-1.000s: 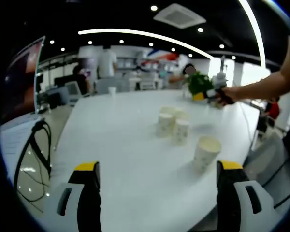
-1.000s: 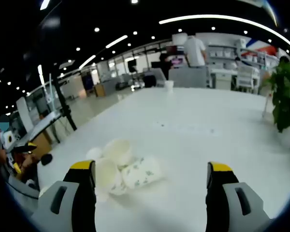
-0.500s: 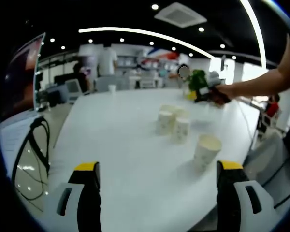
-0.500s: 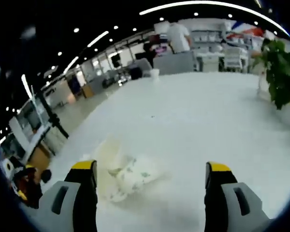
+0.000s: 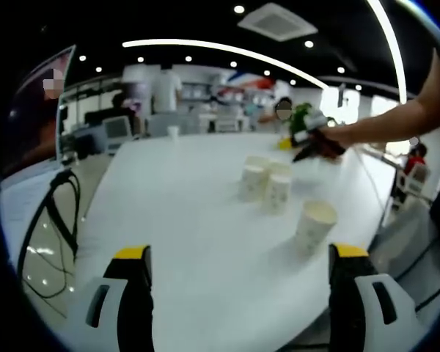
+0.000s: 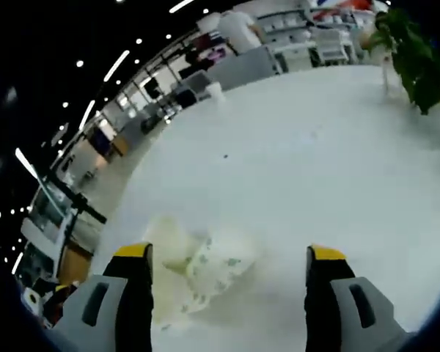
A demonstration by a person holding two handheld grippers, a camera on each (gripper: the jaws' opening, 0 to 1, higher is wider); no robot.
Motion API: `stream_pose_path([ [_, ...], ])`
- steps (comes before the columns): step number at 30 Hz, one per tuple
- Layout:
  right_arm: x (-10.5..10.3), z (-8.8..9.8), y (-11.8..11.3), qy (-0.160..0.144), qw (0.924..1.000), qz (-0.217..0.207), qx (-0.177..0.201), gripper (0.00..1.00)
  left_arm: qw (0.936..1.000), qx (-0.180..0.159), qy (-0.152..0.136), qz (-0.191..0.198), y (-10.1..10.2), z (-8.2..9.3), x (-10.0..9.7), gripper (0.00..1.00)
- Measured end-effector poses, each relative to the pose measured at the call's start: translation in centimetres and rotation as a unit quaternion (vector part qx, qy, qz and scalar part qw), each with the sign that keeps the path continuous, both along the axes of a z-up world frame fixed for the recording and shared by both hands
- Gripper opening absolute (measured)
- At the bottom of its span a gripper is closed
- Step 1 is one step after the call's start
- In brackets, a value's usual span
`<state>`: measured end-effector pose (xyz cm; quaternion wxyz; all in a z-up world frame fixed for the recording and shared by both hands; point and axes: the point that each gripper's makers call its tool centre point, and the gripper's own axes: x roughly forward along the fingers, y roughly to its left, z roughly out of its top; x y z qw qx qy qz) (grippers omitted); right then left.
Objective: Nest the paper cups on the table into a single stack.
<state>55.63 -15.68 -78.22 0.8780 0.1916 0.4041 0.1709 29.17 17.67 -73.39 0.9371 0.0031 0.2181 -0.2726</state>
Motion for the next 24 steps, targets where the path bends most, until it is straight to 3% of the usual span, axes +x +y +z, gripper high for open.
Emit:
stream_pose_path([
  [3, 0.2, -0.3, -0.2, 0.017, 0.9991, -0.034, 0.017, 0.82, 1.0000, 0.001, 0.001, 0.001, 0.1, 0.0, 0.0, 1.00],
  [8, 0.4, -0.8, 0.4, 0.061, 0.9909, -0.085, 0.085, 0.73, 1.0000, 0.001, 0.002, 0.003, 0.3, 0.0, 0.0, 1.00],
  [12, 0.1, -1.2, 0.6, 0.066, 0.9924, -0.079, 0.068, 0.72, 1.0000, 0.002, 0.003, 0.005, 0.6, -0.1, 0.0, 1.00],
  [15, 0.4, -2.0, 0.6, 0.085, 0.9902, -0.084, 0.072, 0.71, 1.0000, 0.003, 0.004, 0.007, 0.8, -0.1, 0.0, 1.00],
  [24, 0.4, -2.8, 1.4, 0.098, 0.9880, -0.091, 0.078, 0.61, 0.9999, 0.010, 0.010, 0.004, 0.9, -0.5, -0.2, 1.00],
])
